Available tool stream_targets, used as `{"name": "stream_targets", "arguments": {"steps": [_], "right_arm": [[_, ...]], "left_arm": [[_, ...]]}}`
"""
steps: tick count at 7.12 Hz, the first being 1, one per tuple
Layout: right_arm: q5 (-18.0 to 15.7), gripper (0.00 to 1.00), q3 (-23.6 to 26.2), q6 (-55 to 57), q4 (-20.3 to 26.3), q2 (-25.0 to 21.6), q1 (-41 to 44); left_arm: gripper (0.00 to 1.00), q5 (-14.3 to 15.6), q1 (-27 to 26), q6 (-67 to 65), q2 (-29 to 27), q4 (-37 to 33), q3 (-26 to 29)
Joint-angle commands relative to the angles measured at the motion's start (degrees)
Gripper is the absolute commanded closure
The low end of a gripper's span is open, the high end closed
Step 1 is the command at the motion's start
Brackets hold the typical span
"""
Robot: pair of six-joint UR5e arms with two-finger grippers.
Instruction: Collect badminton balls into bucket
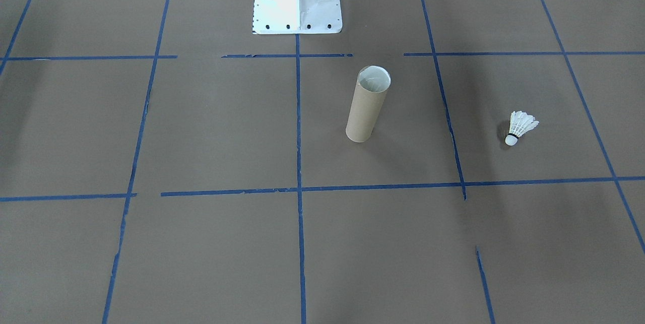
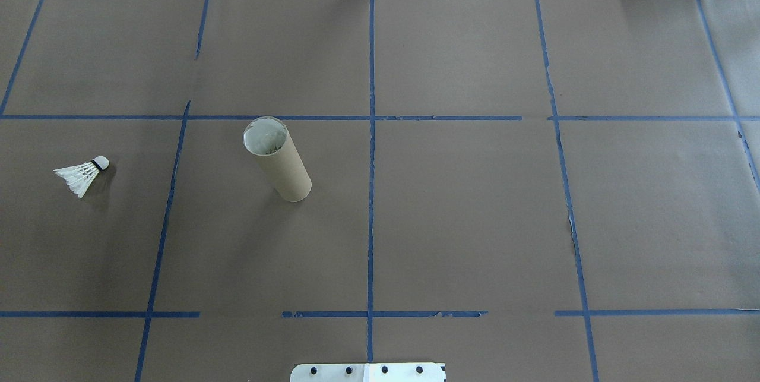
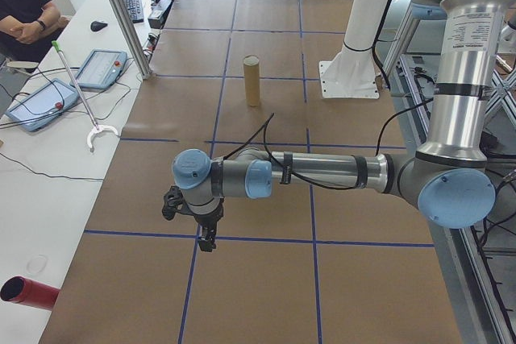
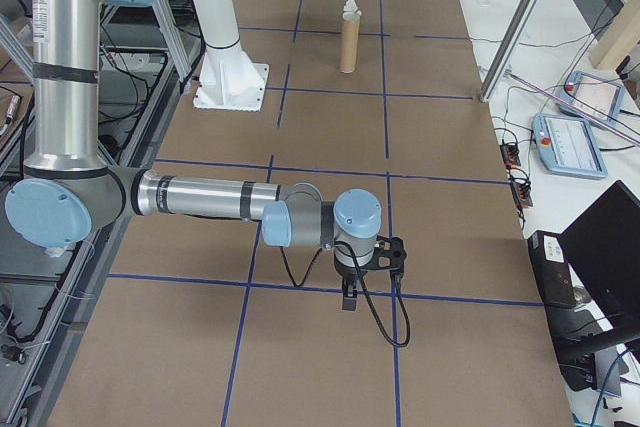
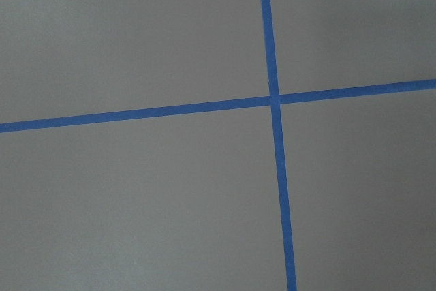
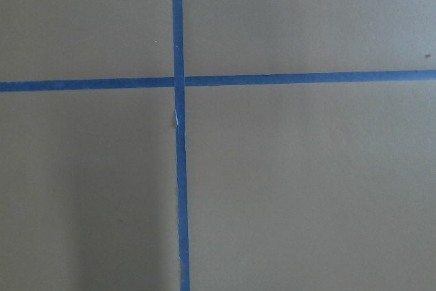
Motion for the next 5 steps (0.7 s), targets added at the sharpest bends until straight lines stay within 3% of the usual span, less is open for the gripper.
{"name": "stream_targets", "arguments": {"steps": [1, 4, 5], "right_arm": [[0.00, 0.00, 0.00, 0.00, 0.00, 0.00, 0.00], [0.00, 0.00, 0.00, 0.00, 0.00, 0.00, 0.00], [0.00, 0.00, 0.00, 0.00, 0.00, 0.00, 0.00]], "left_arm": [[0.00, -0.10, 0.00, 0.49, 0.80, -0.51, 0.11], [0.00, 0.07, 0.35, -0.56, -1.89, -2.69, -2.09], [0.00, 0.17, 1.23, -8.92, -3.66, -6.02, -2.53]]}}
